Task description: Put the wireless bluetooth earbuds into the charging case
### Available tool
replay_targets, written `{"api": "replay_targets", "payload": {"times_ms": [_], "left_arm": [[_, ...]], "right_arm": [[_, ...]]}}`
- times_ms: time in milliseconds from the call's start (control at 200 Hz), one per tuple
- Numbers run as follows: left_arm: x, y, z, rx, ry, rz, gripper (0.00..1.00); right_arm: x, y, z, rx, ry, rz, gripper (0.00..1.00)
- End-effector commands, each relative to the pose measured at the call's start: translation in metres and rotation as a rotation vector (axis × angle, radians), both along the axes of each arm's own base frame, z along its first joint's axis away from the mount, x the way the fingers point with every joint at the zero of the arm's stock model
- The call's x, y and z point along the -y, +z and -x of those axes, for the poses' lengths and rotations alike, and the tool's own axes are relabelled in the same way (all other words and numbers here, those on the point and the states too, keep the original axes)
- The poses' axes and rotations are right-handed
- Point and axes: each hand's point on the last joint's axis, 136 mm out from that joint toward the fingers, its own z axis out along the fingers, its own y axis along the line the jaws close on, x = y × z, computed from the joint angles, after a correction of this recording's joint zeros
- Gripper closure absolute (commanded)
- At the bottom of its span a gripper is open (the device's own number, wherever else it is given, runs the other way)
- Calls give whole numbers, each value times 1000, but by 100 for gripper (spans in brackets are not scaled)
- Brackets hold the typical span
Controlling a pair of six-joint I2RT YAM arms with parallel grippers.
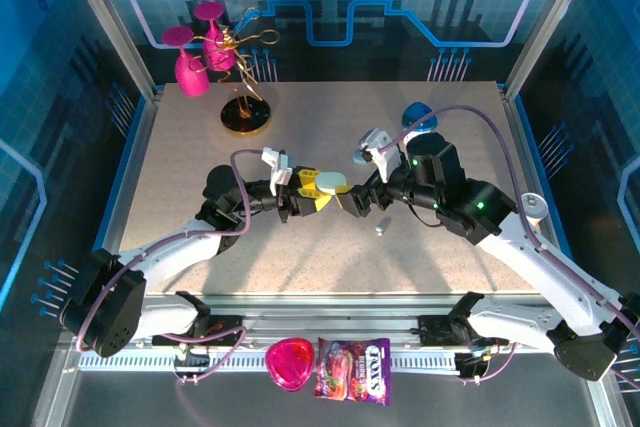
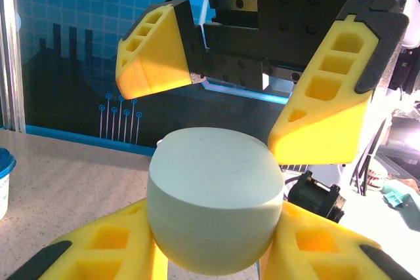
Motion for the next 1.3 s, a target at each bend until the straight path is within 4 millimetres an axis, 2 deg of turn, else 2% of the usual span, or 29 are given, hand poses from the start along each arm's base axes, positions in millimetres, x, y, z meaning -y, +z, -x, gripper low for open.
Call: {"api": "replay_targets", "payload": {"times_ms": [0, 165, 310, 600, 830, 1156, 1296], "left_arm": [[1, 12, 17, 34, -60, 17, 73], [1, 13, 19, 36, -66, 18, 73], [4, 11, 22, 33, -87, 11, 73], [7, 8, 26, 32, -106, 1, 73], [6, 6, 26, 54, -101, 0, 72], [8, 0, 20, 66, -80, -2, 72], [8, -3, 18, 69, -69, -4, 72]], "right_arm": [[8, 15, -5, 35, -57, -5, 0], [2, 10, 3, 34, 15, 18, 0], [17, 5, -12, 52, -96, 77, 0], [20, 24, -20, 120, -136, 43, 1], [24, 31, -23, 116, -166, 34, 1], [30, 52, 4, 115, -123, -92, 0], [38, 49, 15, 84, -133, -155, 0]]}}
